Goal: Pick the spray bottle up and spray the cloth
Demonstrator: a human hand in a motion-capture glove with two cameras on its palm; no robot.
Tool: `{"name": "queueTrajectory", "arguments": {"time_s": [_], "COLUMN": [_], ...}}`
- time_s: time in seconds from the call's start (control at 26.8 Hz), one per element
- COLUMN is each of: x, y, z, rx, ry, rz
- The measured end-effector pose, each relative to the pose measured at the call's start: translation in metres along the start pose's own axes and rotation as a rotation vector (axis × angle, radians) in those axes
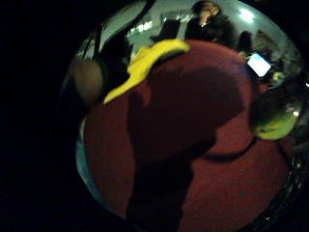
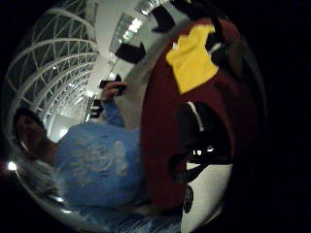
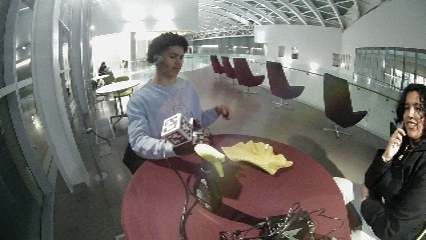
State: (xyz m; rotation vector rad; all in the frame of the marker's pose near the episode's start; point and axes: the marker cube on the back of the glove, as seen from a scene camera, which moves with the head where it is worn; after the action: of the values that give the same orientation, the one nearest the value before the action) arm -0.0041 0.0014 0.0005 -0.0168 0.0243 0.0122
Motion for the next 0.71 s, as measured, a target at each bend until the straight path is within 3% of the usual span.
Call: {"name": "queueTrajectory", "arguments": {"time_s": [0.41,0.71], "x": [-0.0027,-0.0004], "y": [0.0018,0.009], "z": [0.0036,0.0029], "rx": [-0.063,-0.005], "ry": [0.082,0.052], "rz": [0.057,0.077]}}
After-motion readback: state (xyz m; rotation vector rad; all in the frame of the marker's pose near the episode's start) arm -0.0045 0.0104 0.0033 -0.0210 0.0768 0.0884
